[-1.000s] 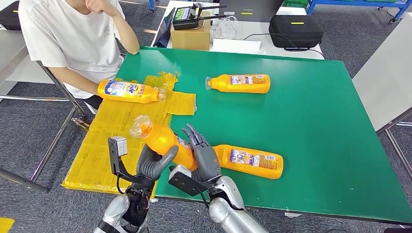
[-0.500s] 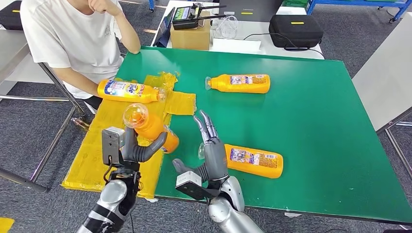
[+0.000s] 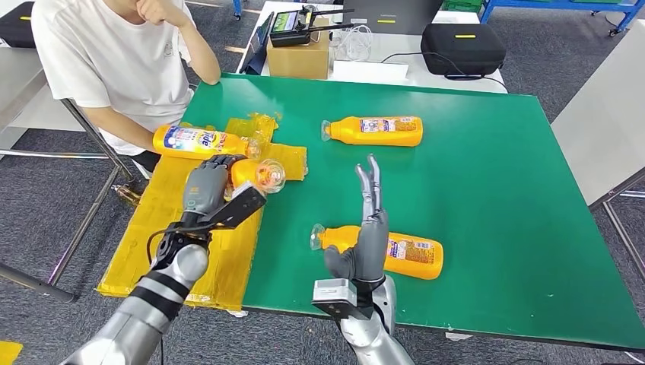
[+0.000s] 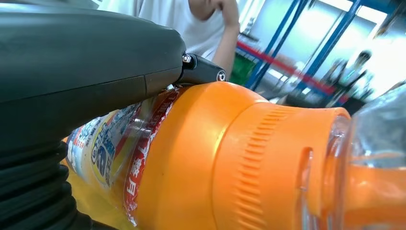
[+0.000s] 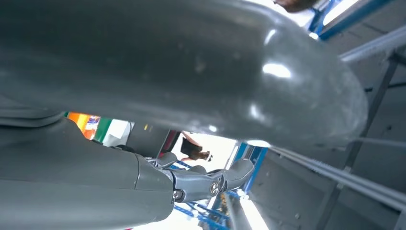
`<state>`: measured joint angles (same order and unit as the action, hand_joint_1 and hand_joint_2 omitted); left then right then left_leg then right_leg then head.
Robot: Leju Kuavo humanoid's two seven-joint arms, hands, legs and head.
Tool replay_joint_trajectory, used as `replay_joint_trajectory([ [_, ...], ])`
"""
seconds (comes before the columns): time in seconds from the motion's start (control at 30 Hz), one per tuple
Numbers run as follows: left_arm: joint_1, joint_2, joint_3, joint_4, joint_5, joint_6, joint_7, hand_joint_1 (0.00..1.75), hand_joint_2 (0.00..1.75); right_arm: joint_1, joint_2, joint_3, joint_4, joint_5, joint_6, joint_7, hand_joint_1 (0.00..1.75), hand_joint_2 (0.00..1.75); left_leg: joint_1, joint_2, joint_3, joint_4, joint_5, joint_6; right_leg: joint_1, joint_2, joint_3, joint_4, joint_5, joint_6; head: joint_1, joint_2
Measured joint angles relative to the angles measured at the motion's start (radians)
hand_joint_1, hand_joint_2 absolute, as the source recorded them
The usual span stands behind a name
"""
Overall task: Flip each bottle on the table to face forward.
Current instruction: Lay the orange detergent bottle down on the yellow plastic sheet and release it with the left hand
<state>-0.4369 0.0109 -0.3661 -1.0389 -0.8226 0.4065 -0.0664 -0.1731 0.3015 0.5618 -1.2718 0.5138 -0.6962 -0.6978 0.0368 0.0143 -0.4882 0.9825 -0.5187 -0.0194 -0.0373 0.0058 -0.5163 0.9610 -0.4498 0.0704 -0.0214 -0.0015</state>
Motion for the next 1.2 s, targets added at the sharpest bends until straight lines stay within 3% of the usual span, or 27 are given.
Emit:
replay_joint_trajectory([
  [0.3,-0.192,-0.018,-0.032,0.350,-0.118,-0.157,0.125,1.75,1.75,0.004,-0.017,0.064,-0.022,-0.135,0.000,0.018,0.00,0.00,0.000,0.000,-0.001,0.000,0.000,0.000,0.000,0.000,0.000,0.000,0.000,0.000,0.000,0.000],
  [0.33,-0.207,-0.019,-0.034,0.380,-0.123,-0.172,0.132,1.67,1.75,0.005,-0.018,0.073,-0.022,-0.148,0.000,0.020,0.00,0.00,0.000,0.000,-0.001,0.000,0.000,0.000,0.000,0.000,0.000,0.000,0.000,0.000,0.000,0.000],
  [0.47,-0.239,-0.020,-0.042,0.465,-0.133,-0.233,0.141,0.04,1.75,0.007,-0.025,0.098,-0.022,-0.190,0.005,0.026,0.00,0.00,0.000,0.000,-0.001,0.000,0.000,0.000,0.000,0.000,0.000,0.000,0.000,0.000,0.000,0.000],
  [0.67,-0.241,-0.017,-0.044,0.522,-0.097,-0.333,0.112,0.00,1.75,0.011,-0.030,0.113,-0.022,-0.223,0.032,0.029,0.00,0.00,0.000,0.000,-0.001,0.000,0.000,0.000,0.000,0.000,0.000,0.001,0.000,0.000,0.000,0.000],
  [0.93,-0.225,-0.013,-0.020,0.506,0.062,-0.398,-0.025,0.00,1.75,0.013,-0.032,0.117,-0.019,-0.238,0.064,0.028,0.00,0.00,0.000,0.000,-0.001,0.000,0.000,0.000,0.000,0.000,0.000,0.000,0.000,0.000,0.000,0.000],
  [1.03,-0.173,-0.015,0.016,0.428,0.240,-0.433,-0.102,0.00,1.75,0.019,-0.037,0.119,-0.014,-0.228,0.058,0.024,0.00,0.00,0.000,0.000,-0.001,0.000,0.000,0.000,0.000,0.000,0.000,0.000,0.000,0.000,0.000,0.000],
  [1.2,0.002,-0.055,0.111,0.156,0.735,-0.436,-0.210,0.00,1.75,0.035,-0.053,0.118,0.006,-0.089,0.011,0.050,0.00,0.00,0.000,0.000,-0.001,0.000,0.000,0.000,0.000,0.000,0.000,0.000,0.000,0.000,0.000,0.000],
])
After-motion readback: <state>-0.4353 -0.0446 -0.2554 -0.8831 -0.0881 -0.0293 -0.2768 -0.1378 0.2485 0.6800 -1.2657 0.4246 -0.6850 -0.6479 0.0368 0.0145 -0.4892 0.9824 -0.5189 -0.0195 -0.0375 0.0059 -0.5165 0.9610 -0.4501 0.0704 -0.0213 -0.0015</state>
